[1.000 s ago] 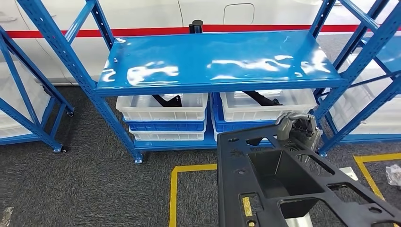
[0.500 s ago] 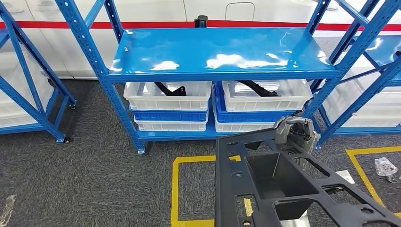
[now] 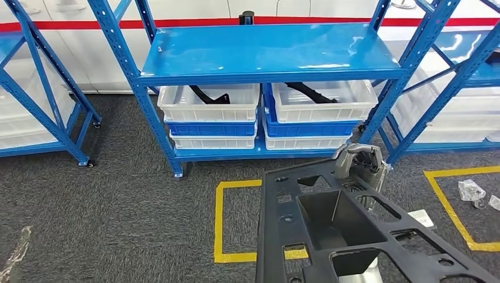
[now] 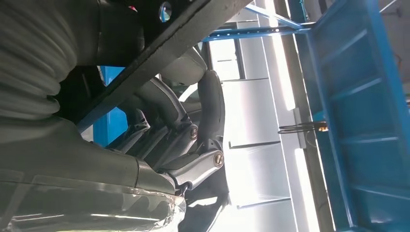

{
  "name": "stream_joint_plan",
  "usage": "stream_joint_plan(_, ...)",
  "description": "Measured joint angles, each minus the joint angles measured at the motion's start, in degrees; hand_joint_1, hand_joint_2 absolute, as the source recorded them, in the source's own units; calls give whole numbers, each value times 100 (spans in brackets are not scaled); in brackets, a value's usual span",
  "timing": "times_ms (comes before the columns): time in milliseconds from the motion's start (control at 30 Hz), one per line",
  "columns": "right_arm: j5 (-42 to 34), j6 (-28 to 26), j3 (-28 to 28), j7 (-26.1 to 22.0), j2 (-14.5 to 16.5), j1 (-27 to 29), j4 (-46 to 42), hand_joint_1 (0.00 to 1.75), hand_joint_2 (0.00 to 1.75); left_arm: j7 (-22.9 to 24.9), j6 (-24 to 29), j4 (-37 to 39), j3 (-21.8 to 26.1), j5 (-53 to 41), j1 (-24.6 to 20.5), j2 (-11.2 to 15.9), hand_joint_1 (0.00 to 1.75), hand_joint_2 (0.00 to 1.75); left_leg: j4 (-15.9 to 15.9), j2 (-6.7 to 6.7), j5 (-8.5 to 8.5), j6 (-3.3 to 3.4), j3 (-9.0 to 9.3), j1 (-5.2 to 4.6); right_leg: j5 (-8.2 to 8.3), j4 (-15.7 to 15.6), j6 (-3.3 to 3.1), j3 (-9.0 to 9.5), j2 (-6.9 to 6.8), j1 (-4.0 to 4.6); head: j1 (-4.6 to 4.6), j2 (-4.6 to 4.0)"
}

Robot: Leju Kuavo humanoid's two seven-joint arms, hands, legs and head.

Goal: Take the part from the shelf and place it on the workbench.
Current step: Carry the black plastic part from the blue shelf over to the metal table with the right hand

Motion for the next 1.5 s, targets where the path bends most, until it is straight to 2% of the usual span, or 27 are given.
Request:
stream_joint_plan(67, -16, 18, 34, 9, 22, -26, 29, 175, 175, 16, 59, -1, 6, 45, -19, 1, 0, 175, 674, -9, -632, -55, -146, 16, 144, 3, -53, -151, 15, -11, -20, 0)
stream_joint_plan(100, -30, 27, 44, 13, 29, -31, 46, 175, 175, 17, 89, -2, 13, 78, -27, 0, 0, 175, 1050, -12, -826, -84, -194, 24, 212, 8, -46, -217, 28, -11, -23, 0)
stream_joint_plan(167, -49, 34, 49, 21, 37, -33, 83, 175, 175, 19, 165, -1, 48, 169, -32, -9, 0, 175, 1424, -15, -830, -127, -96, 57, 343, 25, 3, -358, 86, -18, -22, 0)
stream_joint_plan(233, -58, 34, 47, 25, 40, -45, 113, 175, 175, 21, 261, 1, 111, 275, -5, -37, 0, 175, 913, -96, -620, -163, 431, 122, 441, 75, 77, -502, 183, -44, -23, 0)
stream_joint_plan(300, -64, 34, 45, 26, 43, -81, 127, 175, 175, 15, 335, 5, 176, 363, 47, -75, 0, 175, 134, -353, -631, -184, 1006, 176, 499, 161, 153, -646, 278, -49, -29, 0)
stream_joint_plan(333, -65, 34, 45, 27, 44, -100, 130, 175, 175, 9, 358, 7, 198, 392, 69, -87, 0, 175, -78, -470, -680, -183, 1143, 188, 516, 196, 180, -696, 309, -42, -31, 0)
stream_joint_plan(433, -65, 34, 45, 30, 45, -120, 135, 175, 175, -7, 376, 10, 220, 421, 88, -98, 0, 175, -133, -529, -715, -159, 1149, 182, 539, 222, 213, -739, 342, -31, -27, 0)
stream_joint_plan(500, -63, 34, 45, 27, 44, -127, 146, 175, 175, -20, 411, 11, 265, 447, 87, -117, 0, 175, -142, -419, -698, -80, 1114, 165, 585, 222, 272, -786, 398, -37, -29, 0)
stream_joint_plan(533, -62, 34, 45, 26, 43, -147, 161, 175, 175, -17, 434, 12, 295, 455, 88, -129, 0, 175, -151, -294, -657, 10, 1070, 148, 492, 441, 290, -932, 349, -39, -8, 0)
stream_joint_plan(600, -61, 38, 43, 27, 41, -189, 213, 175, 175, 4, 475, 13, 343, 439, 87, -149, 0, 175, -166, 9, -542, 180, 945, 113, 130, 1315, 319, -1377, 209, -45, 35, 0)
stream_joint_plan(633, -62, 41, 42, 29, 41, -206, 241, 175, 175, 21, 486, 13, 345, 420, 85, -149, 0, 175, -162, 127, -499, 206, 884, 97, -73, 1751, 319, -1543, 103, -43, 55, 0)
stream_joint_plan(667, -63, 46, 41, 30, 40, -210, 265, 175, 175, 34, 498, 13, 346, 404, 82, -149, 0, 175, -159, 213, -473, 200, 848, 91, -121, 1868, 353, -1528, 75, -46, 55, 0)
stream_joint_plan(733, -66, 56, 40, 31, 41, -231, 299, 175, 175, 56, 530, 11, 346, 387, 74, -149, 0, 175, -156, 345, -446, 172, 827, 88, 56, 1234, 437, -1053, -48, -50, 57, 0)
stream_joint_plan(800, -67, 64, 40, 34, 44, -272, 319, 175, 175, 73, 559, 8, 347, 379, 71, -146, 0, 175, -155, 457, -433, 125, 835, 62, 221, 474, 417, -579, -280, -18, 53, 0)
stream_joint_plan(833, -68, 67, 40, 38, 46, -292, 326, 175, 175, 78, 568, 5, 348, 377, 73, -144, 0, 175, -157, 502, -426, 94, 839, 47, 258, 294, 367, -481, -344, 6, 48, 0)
stream_joint_plan(900, -68, 69, 37, 45, 48, -312, 342, 175, 175, 81, 586, 1, 352, 374, 76, -141, 0, 175, -172, 593, -410, 29, 851, 31, 287, 246, 251, -513, -292, 46, 44, 0)
stream_joint_plan(933, -69, 70, 36, 45, 49, -313, 350, 175, 175, 81, 603, -2, 356, 374, 75, -139, 0, 175, -167, 605, -416, -8, 850, 42, 307, 243, 199, -528, -231, 15, 40, 0)
stream_joint_plan(1000, -77, 74, 32, 38, 53, -314, 361, 175, 175, 80, 624, -4, 361, 361, 68, -133, 0, 175, 42, 419, -601, -73, 768, 67, 361, 224, 96, -545, -118, -37, 30, 0)
stream_joint_plan(1067, -86, 84, 34, 31, 58, -310, 376, 175, 175, 80, 614, -4, 361, 330, 36, -128, 0, 175, 695, 120, -1012, -106, 500, 82, 410, 221, 13, -577, -15, -38, 11, 0)
stream_joint_plan(1100, -89, 90, 35, 29, 60, -303, 390, 175, 175, 81, 608, -4, 360, 310, 13, -127, 0, 175, 1077, 48, -1197, -109, 345, 82, 427, 223, -13, -602, 35, -21, 5, 0)
stream_joint_plan(1167, -96, 101, 32, 22, 59, -285, 422, 175, 175, 82, 588, -4, 358, 277, -19, -126, 0, 175, 1436, 6, -1272, -105, 226, 82, 451, 232, -29, -634, 171, 10, 3, 0)
stream_joint_plan(1200, -99, 105, 29, 18, 58, -279, 436, 175, 175, 82, 577, -4, 357, 270, -18, -125, 0, 175, 1292, -6, -1142, -95, 320, 85, 459, 241, -26, -639, 247, 17, 3, 0)
stream_joint_plan(1267, -102, 110, 25, 10, 59, -273, 453, 175, 175, 85, 557, -2, 357, 268, 15, -126, 0, 175, 562, -170, -774, -67, 711, 106, 469, 274, -12, -649, 406, 22, 3, 0)
stream_joint_plan(1333, -102, 115, 25, 5, 62, -283, 457, 175, 175, 87, 543, 1, 357, 273, 48, -132, 0, 175, 10, -385, -628, -42, 960, 122, 490, 316, 37, -708, 535, 43, 6, 0)
stream_joint_plan(1367, -102, 116, 25, 3, 64, -285, 458, 175, 175, 87, 538, 2, 357, 276, 54, -136, 0, 175, -58, -430, -652, -23, 977, 113, 512, 321, 79, -750, 591, 43, 3, 0)
stream_joint_plan(1433, -102, 119, 22, -1, 67, -280, 458, 175, 175, 72, 515, 2, 358, 279, 53, -147, 0, 175, -92, -321, -616, 40, 959, 89, 559, 318, 168, -833, 675, 31, -3, 0)
stream_joint_plan(1500, -100, 120, 14, -7, 64, -278, 456, 175, 175, -3, 442, 3, 366, 314, 64, -158, 0, 175, -146, -177, -557, 121, 966, 100, 496, 476, 198, -965, 480, 46, 23, 0)
